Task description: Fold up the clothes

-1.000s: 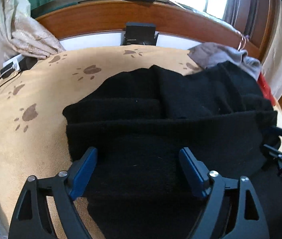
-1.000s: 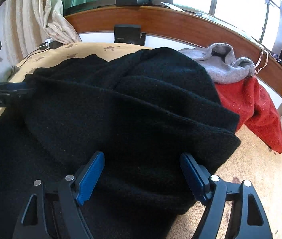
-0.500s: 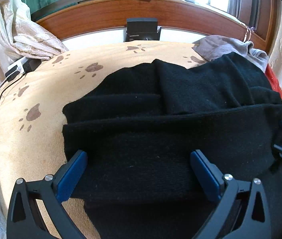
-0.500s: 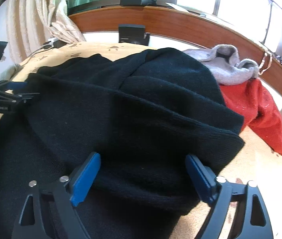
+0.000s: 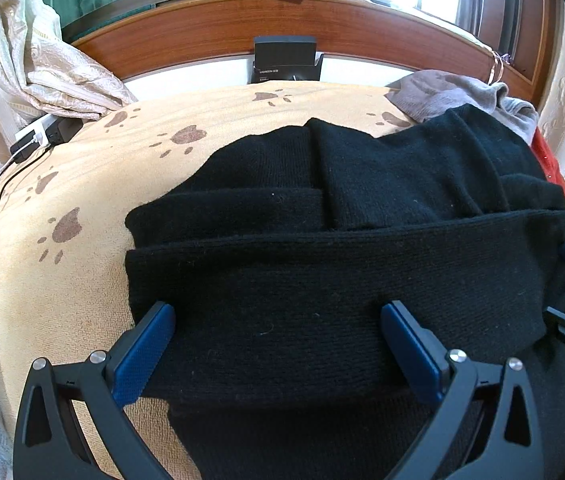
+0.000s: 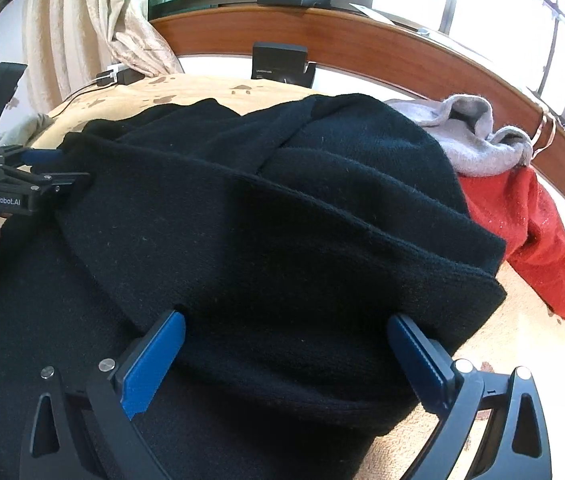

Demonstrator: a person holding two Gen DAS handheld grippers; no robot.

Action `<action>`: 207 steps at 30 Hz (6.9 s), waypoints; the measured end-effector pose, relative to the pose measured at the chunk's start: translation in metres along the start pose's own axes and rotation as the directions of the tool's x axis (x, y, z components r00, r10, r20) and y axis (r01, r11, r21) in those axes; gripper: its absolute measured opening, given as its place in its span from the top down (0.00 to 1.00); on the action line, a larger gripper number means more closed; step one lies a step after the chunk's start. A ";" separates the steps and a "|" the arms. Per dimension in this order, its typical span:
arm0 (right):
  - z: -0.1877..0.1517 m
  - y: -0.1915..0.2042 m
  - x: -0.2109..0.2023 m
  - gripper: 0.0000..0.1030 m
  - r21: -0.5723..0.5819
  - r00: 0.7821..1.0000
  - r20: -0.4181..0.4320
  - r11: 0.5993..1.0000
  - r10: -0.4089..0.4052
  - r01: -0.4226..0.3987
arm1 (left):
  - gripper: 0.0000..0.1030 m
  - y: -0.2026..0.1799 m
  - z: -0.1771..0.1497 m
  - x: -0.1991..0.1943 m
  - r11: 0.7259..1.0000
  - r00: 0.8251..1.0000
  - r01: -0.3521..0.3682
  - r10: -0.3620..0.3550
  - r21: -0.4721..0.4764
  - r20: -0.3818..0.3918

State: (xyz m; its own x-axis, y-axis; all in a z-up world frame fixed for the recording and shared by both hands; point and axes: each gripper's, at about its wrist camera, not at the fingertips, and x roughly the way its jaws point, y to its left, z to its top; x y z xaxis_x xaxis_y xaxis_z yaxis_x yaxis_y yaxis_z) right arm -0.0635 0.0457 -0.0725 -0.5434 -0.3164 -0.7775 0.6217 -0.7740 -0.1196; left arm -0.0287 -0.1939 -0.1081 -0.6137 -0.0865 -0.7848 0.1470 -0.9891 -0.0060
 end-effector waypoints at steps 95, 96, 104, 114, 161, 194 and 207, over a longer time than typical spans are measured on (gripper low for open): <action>-0.238 0.033 -0.181 0.13 0.193 0.877 0.118 0.855 0.466 -0.481 | 0.00 0.086 -0.309 -0.194 0.721 0.739 0.664 -0.673 -0.198 0.024; -0.243 0.029 -0.178 0.13 0.213 0.882 0.110 0.856 0.458 -0.471 | 0.00 0.090 -0.310 -0.189 0.697 0.723 0.679 -0.689 -0.232 0.049; -0.258 -0.001 -0.155 0.12 0.315 0.907 0.069 0.854 0.415 -0.415 | 0.00 0.096 -0.304 -0.155 0.619 0.689 0.706 -0.713 -0.344 0.131; -0.245 0.015 -0.115 0.46 0.321 0.798 0.060 0.745 0.600 -0.585 | 0.60 0.070 -0.302 -0.149 0.602 0.649 0.741 -0.756 -0.299 0.086; 0.007 -0.052 -0.207 0.95 0.121 0.789 0.545 0.905 0.284 -0.409 | 0.95 0.111 -0.021 -0.199 0.519 0.484 0.850 -0.703 -0.089 0.521; 0.081 -0.119 0.062 0.94 0.504 0.947 0.233 0.805 0.222 -0.313 | 0.65 0.144 0.052 0.095 0.422 0.752 0.590 -0.598 -0.688 0.277; 0.087 -0.118 0.023 0.39 0.519 0.943 0.303 0.807 0.136 -0.283 | 0.09 0.141 0.054 0.027 0.587 0.853 0.513 -0.433 -0.626 0.292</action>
State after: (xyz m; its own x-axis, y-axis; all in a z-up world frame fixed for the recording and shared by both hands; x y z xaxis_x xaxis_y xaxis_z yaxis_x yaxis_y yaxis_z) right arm -0.1984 0.0814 -0.0226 -0.5986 -0.5702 -0.5626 0.3629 -0.8192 0.4442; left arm -0.0665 -0.3418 -0.0968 -0.8138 0.3197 -0.4853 0.2572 -0.5507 -0.7941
